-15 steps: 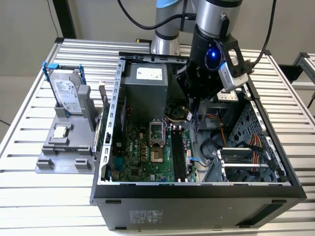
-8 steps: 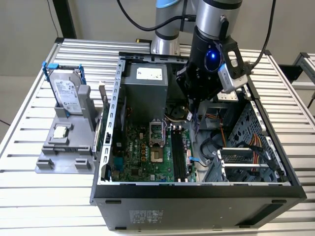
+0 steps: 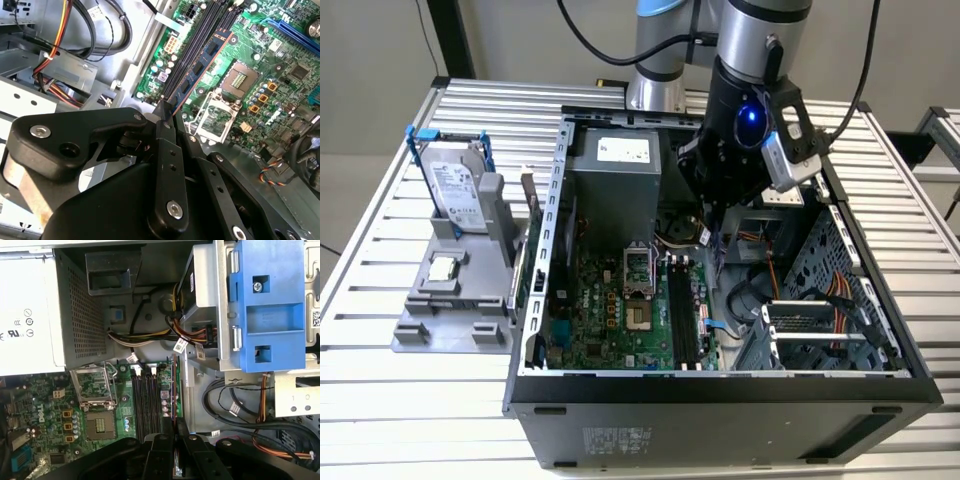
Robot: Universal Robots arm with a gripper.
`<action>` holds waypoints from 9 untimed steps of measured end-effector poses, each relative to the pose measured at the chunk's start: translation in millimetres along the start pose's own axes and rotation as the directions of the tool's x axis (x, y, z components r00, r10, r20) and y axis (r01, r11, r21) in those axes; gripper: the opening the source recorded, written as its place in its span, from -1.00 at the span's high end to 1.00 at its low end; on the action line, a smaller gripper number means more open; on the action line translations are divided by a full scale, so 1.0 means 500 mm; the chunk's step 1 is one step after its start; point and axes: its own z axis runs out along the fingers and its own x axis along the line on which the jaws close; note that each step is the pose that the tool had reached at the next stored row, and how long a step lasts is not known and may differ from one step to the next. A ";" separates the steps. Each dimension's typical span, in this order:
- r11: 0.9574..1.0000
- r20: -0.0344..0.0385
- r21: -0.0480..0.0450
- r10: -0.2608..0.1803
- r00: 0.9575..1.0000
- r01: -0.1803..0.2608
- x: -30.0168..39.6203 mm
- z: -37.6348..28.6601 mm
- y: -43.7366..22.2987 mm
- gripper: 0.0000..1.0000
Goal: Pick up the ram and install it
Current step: 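Insert the ram into the slot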
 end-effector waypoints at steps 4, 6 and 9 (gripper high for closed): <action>1.000 0.000 0.000 0.000 1.000 0.000 0.000 0.002 0.000 1.00; 1.000 0.000 0.000 0.000 1.000 0.000 0.000 0.002 0.000 1.00; 1.000 0.000 0.000 0.000 1.000 0.000 0.000 0.003 0.000 1.00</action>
